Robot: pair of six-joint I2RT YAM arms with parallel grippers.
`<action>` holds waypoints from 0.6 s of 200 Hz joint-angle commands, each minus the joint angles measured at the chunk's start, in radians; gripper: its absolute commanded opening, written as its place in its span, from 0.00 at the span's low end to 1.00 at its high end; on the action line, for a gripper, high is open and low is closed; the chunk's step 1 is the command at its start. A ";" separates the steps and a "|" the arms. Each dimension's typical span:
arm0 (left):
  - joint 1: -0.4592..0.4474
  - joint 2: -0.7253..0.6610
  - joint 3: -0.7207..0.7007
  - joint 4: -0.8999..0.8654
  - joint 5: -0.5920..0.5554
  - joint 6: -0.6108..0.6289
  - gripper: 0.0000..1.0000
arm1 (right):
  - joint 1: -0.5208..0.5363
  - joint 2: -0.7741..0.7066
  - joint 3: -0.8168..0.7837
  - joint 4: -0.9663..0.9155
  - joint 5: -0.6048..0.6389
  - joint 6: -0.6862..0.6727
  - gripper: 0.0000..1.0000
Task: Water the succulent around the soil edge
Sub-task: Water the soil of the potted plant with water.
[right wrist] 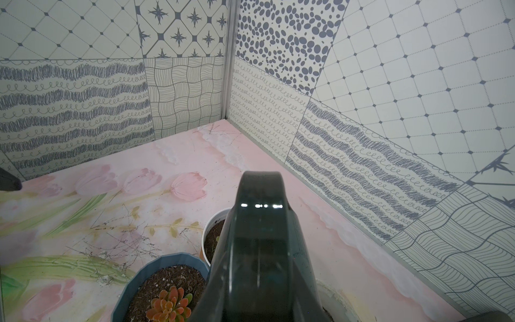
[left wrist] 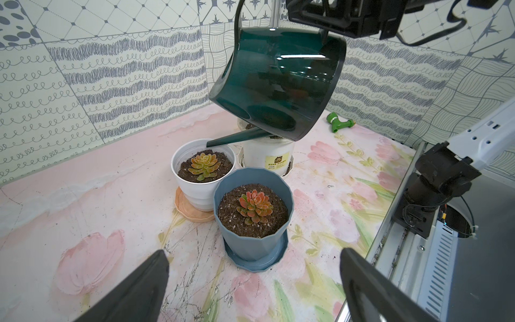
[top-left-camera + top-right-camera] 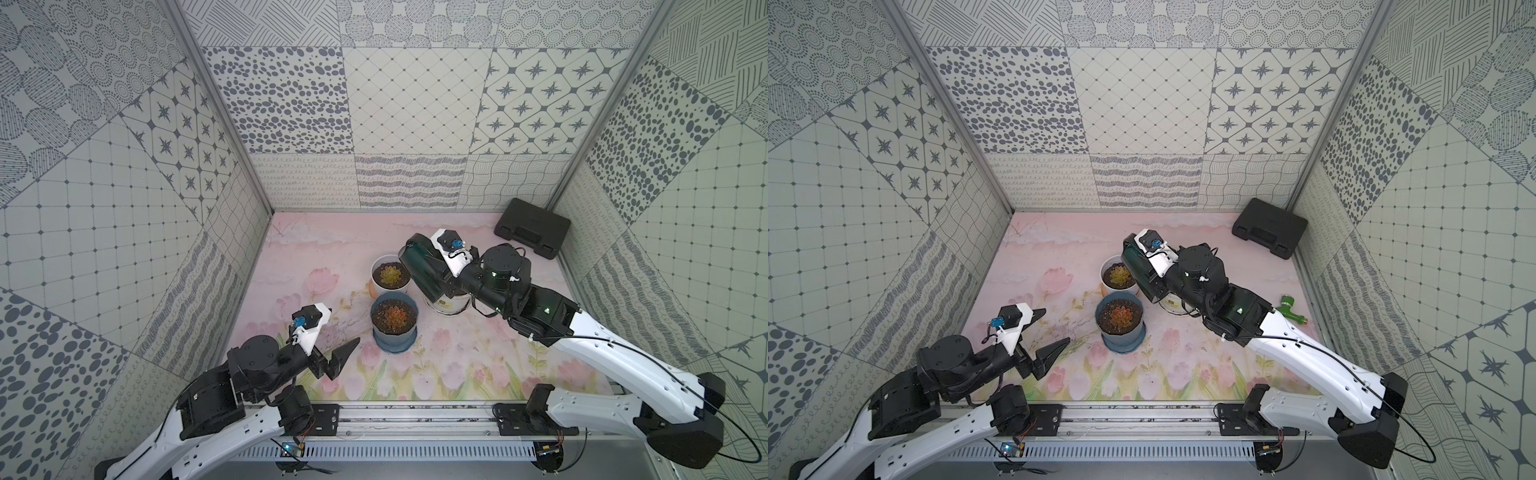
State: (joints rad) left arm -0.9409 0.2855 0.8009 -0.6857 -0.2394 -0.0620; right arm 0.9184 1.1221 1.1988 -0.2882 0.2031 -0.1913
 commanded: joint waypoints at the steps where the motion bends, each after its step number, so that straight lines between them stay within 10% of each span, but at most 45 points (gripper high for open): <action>1: -0.001 -0.004 -0.005 0.015 0.006 0.017 0.99 | -0.003 0.006 0.063 0.121 -0.002 -0.018 0.00; 120: -0.001 -0.010 -0.008 0.012 0.001 0.022 0.99 | -0.004 0.080 0.110 0.146 -0.068 0.027 0.00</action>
State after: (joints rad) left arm -0.9409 0.2829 0.8009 -0.6857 -0.2394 -0.0566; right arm 0.9184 1.2007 1.2514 -0.2638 0.1562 -0.1829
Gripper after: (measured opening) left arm 0.986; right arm 0.280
